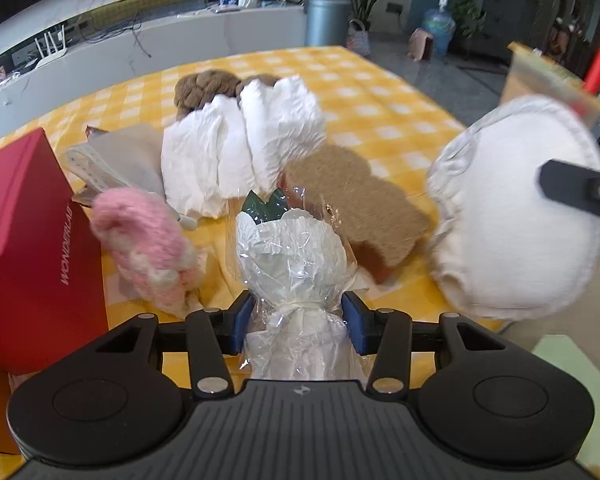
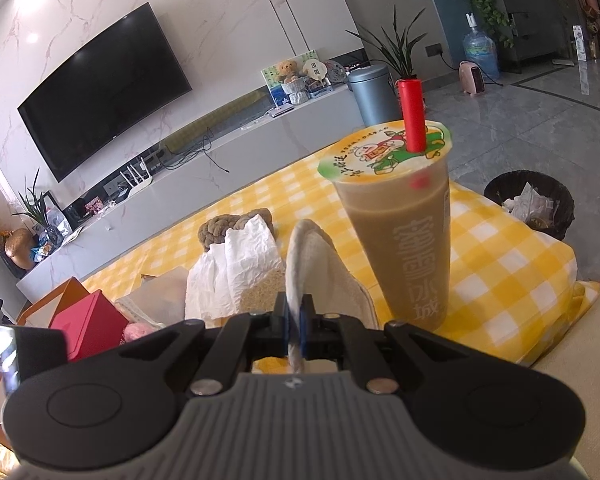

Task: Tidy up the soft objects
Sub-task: 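Lift the white pad with the right tool while the left tool grasps the plastic-wrapped bundle, then carry the plastic bundle and white pad over the orange box with both tools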

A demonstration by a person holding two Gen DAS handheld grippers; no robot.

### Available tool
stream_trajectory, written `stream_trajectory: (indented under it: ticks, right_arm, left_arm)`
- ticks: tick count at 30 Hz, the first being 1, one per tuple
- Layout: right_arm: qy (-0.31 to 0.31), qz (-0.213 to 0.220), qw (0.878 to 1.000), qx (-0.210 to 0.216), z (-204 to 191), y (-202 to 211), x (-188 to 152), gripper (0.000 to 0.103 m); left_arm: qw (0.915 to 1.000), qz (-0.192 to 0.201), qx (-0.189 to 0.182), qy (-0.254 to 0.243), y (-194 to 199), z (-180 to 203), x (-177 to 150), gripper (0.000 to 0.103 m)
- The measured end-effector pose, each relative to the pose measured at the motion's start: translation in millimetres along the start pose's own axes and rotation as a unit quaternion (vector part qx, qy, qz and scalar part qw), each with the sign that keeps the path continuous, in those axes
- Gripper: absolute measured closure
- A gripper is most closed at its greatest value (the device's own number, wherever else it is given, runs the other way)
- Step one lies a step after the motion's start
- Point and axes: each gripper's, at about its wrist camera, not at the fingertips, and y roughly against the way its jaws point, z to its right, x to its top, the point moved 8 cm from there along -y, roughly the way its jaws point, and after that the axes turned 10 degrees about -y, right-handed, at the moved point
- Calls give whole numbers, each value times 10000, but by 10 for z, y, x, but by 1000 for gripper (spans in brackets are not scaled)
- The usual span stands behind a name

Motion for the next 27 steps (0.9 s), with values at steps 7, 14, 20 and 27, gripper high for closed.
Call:
stream_trajectory:
  ticks: [7,14,20,27]
  right_arm:
    - [48,44,9999,143,-62,40,9,101]
    - [79,84,9991,413,-185,94,19,101]
    - [148,221,9949,969,-423,249,53,101]
    - [383,330,9854,1625,-835,471,37,101]
  left_arm:
    - [9985,472,-249,118,426,-38,161,49]
    - [9949,834,-480,314,870,-130,282,49]
    - [9937,999,-371,342,1128,-297,339,49]
    - [9911,1310,114,190,1636,-612,335,49]
